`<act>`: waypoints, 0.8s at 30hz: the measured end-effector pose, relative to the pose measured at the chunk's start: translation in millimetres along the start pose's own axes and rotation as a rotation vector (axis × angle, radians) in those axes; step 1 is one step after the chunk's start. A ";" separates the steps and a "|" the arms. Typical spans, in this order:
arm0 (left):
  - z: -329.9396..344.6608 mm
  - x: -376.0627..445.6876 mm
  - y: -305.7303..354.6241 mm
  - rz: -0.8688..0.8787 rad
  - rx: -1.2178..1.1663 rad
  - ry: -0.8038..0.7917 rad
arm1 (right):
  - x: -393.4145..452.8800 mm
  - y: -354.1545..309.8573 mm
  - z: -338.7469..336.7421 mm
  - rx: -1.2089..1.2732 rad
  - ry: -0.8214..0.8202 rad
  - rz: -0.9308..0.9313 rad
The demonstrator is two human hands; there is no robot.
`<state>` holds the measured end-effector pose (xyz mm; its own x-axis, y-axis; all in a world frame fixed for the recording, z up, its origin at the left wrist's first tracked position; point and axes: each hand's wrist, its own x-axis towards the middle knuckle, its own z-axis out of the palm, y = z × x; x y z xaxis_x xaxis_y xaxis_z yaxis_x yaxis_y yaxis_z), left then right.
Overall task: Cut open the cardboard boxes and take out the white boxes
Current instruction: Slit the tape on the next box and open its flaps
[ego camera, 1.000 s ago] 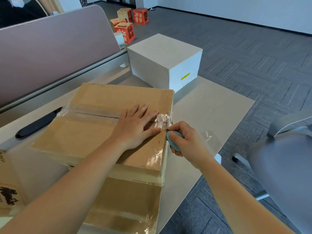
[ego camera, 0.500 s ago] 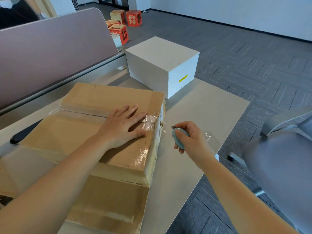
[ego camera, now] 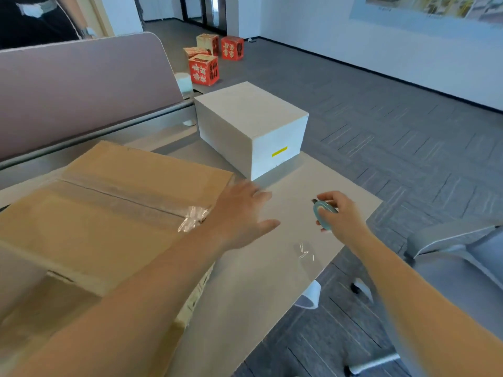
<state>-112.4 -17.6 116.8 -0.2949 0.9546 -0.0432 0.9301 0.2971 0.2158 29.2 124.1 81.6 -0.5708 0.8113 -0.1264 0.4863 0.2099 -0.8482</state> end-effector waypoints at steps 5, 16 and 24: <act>53.2 21.1 38.6 -0.156 0.027 -0.184 | 34.4 40.6 -12.2 -0.216 -0.137 -0.042; 122.7 -20.2 38.2 -0.512 -0.053 -0.322 | 43.5 100.9 33.6 -0.359 -0.466 -0.144; 100.2 -23.8 46.9 -0.484 -0.043 -0.192 | 53.9 89.8 25.1 -0.646 -0.440 -0.273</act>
<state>-39.8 -24.0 30.2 -0.6400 0.6962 -0.3251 0.6861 0.7083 0.1661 25.5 172.9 -14.3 -0.8656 0.4264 -0.2624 0.5005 0.7501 -0.4323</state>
